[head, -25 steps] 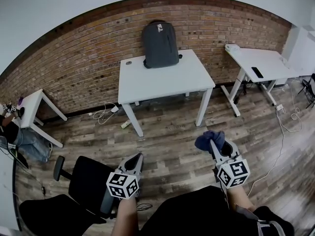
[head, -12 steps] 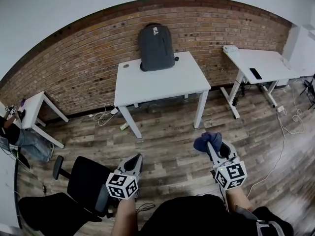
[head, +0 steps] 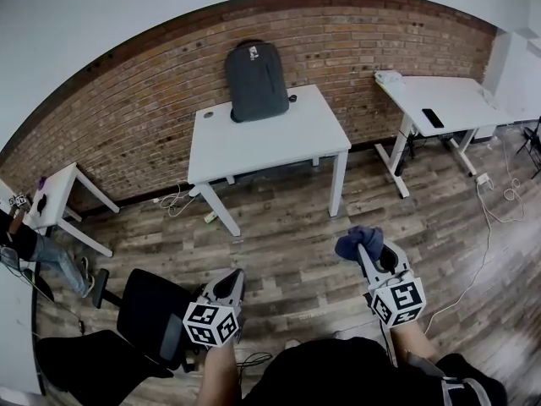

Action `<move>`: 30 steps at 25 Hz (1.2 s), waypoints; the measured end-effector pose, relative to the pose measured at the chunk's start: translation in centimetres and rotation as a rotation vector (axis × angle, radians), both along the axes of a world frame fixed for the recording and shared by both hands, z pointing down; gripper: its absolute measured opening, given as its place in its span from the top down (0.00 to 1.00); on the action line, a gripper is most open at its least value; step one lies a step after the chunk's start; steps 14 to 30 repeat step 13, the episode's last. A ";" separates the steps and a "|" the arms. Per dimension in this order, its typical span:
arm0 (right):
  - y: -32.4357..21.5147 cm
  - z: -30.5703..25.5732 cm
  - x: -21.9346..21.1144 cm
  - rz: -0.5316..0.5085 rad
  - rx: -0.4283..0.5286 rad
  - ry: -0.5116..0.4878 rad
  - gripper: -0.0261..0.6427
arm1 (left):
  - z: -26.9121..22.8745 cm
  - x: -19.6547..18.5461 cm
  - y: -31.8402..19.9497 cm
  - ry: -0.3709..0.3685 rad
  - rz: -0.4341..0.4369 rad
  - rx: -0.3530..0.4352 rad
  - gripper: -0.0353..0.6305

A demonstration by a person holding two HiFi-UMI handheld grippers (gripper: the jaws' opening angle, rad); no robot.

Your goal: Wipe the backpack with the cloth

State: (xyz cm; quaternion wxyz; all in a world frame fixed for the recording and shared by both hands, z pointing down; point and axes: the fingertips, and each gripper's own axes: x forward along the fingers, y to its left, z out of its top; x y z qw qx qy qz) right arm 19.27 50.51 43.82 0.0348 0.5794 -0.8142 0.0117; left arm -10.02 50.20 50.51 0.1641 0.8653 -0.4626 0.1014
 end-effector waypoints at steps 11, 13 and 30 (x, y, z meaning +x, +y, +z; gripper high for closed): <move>1.3 0.3 2.6 0.041 0.004 -0.012 0.80 | 0.3 2.1 1.5 -0.013 0.016 -0.015 0.96; 1.5 0.3 3.1 0.060 0.012 -0.009 0.80 | 0.3 2.3 1.7 -0.015 0.018 -0.015 0.96; 1.5 0.3 3.1 0.060 0.012 -0.009 0.80 | 0.3 2.3 1.7 -0.015 0.018 -0.015 0.96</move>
